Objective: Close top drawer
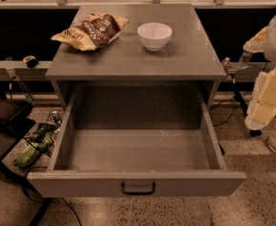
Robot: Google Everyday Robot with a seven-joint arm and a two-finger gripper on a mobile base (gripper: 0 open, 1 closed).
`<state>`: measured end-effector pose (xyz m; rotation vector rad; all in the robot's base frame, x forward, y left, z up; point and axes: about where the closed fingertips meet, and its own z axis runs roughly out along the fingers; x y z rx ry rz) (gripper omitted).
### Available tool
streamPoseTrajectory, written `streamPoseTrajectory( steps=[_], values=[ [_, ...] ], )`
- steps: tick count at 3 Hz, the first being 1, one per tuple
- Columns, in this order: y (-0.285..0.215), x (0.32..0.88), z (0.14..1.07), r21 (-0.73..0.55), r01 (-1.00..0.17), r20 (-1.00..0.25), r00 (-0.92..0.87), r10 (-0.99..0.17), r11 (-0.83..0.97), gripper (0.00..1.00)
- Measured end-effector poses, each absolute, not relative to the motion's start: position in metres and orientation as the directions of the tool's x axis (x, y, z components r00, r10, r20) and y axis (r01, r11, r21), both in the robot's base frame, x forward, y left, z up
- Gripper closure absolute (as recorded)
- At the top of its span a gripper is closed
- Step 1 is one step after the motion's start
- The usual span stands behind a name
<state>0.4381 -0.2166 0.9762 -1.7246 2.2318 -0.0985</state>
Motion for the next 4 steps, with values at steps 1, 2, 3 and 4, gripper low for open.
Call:
streamPoseTrajectory(
  steps=[1, 2, 3, 4],
  values=[
    [-0.217, 0.438, 0.976, -0.246, -0.931, -0.207, -0.222, -0.953, 0.270, 0.00],
    [-0.220, 0.418, 0.955, -0.237, -0.928, -0.192, -0.246, -0.950, 0.288, 0.19],
    [-0.224, 0.350, 0.924, -0.272, -0.895, -0.148, -0.324, -0.935, 0.353, 0.50],
    [-0.221, 0.297, 0.886, -0.245, -0.887, -0.095, -0.379, -0.920, 0.391, 0.74]
  ],
)
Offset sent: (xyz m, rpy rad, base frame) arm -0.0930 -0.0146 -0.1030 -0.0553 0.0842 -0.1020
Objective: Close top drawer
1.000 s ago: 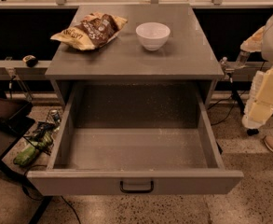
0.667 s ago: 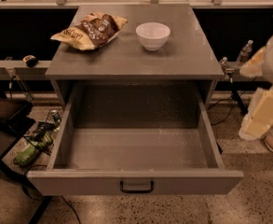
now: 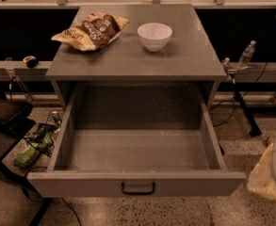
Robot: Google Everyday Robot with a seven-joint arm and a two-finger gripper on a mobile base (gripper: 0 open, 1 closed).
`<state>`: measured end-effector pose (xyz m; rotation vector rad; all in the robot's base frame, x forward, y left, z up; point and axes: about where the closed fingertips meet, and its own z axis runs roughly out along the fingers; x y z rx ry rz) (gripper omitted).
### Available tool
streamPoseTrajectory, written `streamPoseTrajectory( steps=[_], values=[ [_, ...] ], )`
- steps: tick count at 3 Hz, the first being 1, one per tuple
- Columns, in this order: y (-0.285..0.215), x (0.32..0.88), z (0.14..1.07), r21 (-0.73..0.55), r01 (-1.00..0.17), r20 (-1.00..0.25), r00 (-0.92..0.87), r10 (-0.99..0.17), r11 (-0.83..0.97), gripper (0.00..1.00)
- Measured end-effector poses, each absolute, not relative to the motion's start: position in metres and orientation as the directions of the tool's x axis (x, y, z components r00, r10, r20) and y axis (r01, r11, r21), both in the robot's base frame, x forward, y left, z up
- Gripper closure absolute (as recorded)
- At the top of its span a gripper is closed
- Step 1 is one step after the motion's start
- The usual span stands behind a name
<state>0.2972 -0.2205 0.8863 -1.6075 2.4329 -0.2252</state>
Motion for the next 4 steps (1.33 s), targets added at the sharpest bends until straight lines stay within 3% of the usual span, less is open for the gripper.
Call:
streamPoseTrajectory(
  steps=[1, 2, 4],
  values=[
    [-0.220, 0.261, 0.833, -0.213, -0.879, -0.089, -0.418, -0.904, 0.427, 0.97],
    [-0.225, 0.242, 0.737, -0.125, -0.887, -0.109, -0.432, -0.895, 0.444, 1.00],
    [-0.220, 0.245, 0.731, -0.122, -0.887, -0.130, -0.430, -0.893, 0.445, 1.00]
  ],
)
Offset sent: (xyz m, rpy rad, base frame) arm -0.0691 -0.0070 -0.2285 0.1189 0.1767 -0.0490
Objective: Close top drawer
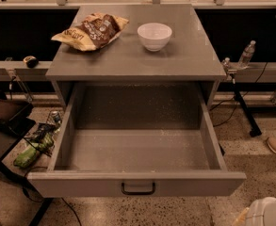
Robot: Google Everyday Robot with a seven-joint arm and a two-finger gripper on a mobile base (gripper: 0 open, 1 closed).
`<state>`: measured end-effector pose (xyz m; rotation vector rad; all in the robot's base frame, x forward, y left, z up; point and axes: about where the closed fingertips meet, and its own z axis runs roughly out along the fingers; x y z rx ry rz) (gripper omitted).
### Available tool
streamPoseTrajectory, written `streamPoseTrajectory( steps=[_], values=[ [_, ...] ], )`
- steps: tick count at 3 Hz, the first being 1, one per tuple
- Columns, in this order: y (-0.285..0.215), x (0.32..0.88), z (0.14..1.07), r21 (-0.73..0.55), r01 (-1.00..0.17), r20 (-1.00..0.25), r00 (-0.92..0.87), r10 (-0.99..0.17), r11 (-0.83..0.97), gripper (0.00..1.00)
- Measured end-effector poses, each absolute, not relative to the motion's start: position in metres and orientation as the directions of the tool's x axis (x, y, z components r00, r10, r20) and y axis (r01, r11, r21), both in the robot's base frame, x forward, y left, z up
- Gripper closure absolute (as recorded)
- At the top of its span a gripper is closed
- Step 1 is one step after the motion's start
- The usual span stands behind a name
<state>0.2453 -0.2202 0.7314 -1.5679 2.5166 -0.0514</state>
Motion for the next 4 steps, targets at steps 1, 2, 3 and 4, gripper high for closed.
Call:
streamPoseTrajectory(
  steps=[1, 2, 3, 4],
  values=[
    [-0.201, 0.282, 0.710, -0.150, -0.887, -0.245, -0.394, -0.886, 0.437, 1.00],
    [-0.193, 0.320, 0.699, -0.203, -0.882, -0.308, -0.355, -0.883, 0.425, 1.00],
    [-0.182, 0.345, 0.676, -0.203, -0.865, -0.380, -0.363, -0.851, 0.459, 1.00],
    [-0.168, 0.364, 0.660, -0.208, -0.842, -0.456, -0.366, -0.811, 0.497, 1.00]
  ],
)
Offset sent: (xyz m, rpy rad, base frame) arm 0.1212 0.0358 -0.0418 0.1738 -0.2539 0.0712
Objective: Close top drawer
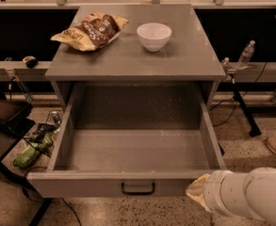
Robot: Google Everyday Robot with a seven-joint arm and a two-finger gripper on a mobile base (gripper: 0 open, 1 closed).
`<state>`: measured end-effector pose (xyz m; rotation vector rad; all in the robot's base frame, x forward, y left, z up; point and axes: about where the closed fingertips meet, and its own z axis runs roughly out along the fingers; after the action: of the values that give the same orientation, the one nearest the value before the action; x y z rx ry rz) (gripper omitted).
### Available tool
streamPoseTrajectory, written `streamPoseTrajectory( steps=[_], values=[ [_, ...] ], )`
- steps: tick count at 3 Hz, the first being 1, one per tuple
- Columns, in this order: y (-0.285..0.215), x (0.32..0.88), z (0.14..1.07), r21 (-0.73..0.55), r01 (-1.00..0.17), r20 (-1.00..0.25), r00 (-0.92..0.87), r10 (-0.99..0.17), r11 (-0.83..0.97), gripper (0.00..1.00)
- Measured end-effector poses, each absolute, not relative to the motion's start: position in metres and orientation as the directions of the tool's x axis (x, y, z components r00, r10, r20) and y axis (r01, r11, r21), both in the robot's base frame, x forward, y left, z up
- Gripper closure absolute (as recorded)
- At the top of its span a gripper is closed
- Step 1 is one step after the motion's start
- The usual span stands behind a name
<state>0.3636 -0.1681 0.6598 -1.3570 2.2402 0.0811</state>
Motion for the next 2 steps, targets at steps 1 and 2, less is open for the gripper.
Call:
streamPoseTrajectory(
  steps=[1, 2],
  values=[
    [-0.160, 0.379, 0.658, -0.221, -0.828, -0.503, -0.356, -0.788, 0.516, 1.00],
    [-0.150, 0.407, 0.666, -0.252, -0.813, -0.550, -0.325, -0.769, 0.524, 1.00]
  ],
)
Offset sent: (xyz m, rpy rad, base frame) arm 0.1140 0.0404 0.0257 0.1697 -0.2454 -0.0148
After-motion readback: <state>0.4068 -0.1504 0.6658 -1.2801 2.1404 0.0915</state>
